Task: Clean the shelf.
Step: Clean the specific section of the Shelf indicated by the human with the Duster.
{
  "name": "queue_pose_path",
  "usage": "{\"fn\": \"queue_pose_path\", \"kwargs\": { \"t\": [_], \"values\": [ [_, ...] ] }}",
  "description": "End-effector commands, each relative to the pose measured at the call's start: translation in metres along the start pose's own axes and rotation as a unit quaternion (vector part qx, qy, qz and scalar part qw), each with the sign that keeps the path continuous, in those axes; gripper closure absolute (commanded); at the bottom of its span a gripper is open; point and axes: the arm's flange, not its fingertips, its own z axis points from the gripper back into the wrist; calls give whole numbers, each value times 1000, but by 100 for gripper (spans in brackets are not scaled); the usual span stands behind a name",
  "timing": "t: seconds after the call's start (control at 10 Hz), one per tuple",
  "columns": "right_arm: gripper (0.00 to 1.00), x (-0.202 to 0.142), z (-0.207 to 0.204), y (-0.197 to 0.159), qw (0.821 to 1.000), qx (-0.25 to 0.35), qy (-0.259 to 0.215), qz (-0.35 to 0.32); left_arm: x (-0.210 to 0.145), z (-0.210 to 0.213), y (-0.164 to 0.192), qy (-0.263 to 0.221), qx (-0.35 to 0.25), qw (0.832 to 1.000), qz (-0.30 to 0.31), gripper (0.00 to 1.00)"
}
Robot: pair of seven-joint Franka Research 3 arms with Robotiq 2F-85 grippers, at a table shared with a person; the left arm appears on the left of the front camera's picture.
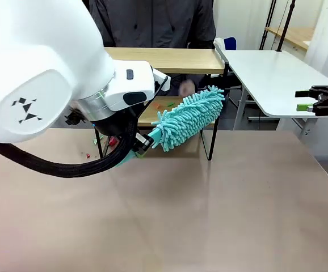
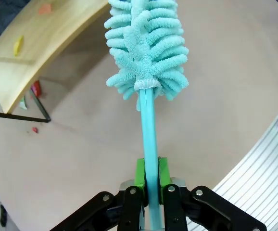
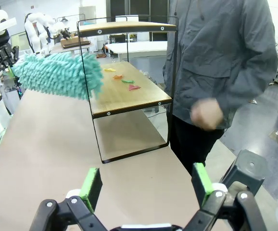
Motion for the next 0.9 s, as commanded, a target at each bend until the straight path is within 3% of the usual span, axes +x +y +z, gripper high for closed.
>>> {"fn": "queue_pose_path", "kwargs": {
  "t": [0.0, 0.4, 0.8],
  "values": [
    [0, 2, -1, 1, 1000, 0, 1, 2, 33, -19, -17, -18, 32, 998, 56, 87],
    [0, 2, -1, 1, 1000, 0, 1, 2, 82, -65, -21, -53, 39, 989, 136, 87],
    [0, 2, -1, 1, 1000, 0, 1, 2, 124, -104, -22, -56, 43, 979, 189, 87]
  ]
}}
